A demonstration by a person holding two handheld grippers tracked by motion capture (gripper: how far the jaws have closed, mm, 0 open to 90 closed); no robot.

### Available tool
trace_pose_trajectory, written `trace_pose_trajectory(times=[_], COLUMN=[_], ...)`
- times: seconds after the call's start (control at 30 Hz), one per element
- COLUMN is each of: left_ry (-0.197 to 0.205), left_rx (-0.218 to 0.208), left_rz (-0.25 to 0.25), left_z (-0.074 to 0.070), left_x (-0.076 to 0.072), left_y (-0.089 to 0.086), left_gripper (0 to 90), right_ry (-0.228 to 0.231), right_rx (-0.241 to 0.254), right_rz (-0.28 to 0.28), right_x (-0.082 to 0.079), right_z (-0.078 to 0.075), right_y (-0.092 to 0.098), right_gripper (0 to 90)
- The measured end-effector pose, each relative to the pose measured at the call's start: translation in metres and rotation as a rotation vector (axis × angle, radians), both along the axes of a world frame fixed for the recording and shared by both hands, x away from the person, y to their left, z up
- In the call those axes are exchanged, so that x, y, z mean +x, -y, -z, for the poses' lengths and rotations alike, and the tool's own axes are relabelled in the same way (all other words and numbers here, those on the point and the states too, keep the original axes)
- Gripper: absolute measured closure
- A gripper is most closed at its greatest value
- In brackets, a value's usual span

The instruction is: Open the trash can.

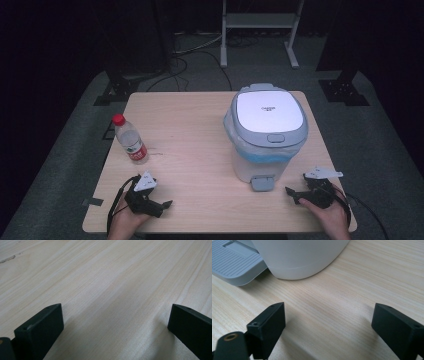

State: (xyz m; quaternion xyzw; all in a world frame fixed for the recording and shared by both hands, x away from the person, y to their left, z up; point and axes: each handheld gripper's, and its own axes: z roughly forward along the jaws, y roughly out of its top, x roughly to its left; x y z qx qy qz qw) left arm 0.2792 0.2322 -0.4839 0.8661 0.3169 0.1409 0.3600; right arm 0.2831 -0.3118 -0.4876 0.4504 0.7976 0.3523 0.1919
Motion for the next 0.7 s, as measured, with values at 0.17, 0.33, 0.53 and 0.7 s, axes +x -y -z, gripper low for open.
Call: trace_pose_trajectory(times=[0.17, 0.33, 0.53, 0.7], left_ry=[0.000, 0.001, 0.000, 0.001], left_rx=[0.000, 0.000, 0.000, -0.001], left_rz=[0.000, 0.000, 0.000, 0.000], left_z=[0.0000, 0.0001, 0.0000, 0.0001], left_x=[0.0000, 0.0000, -0.0001, 0.0000], left_y=[0.0000, 0.0000, 0.0000, 0.0000], left_gripper=[0.0, 0.0, 0.0, 0.0], right_ry=[0.001, 0.008, 0.030, 0.027], right_rx=[0.000, 0.005, 0.019, 0.041], right_rz=[0.002, -0.016, -0.048, -0.051], right_x=[-0.0001, -0.0005, -0.0034, -0.0057], right_z=[-0.0001, -0.0003, -0.0014, -0.0022], right_y=[0.0001, 0.0001, 0.0009, 0.0016], right_gripper=[11.7, 19.0, 36.7, 47.5])
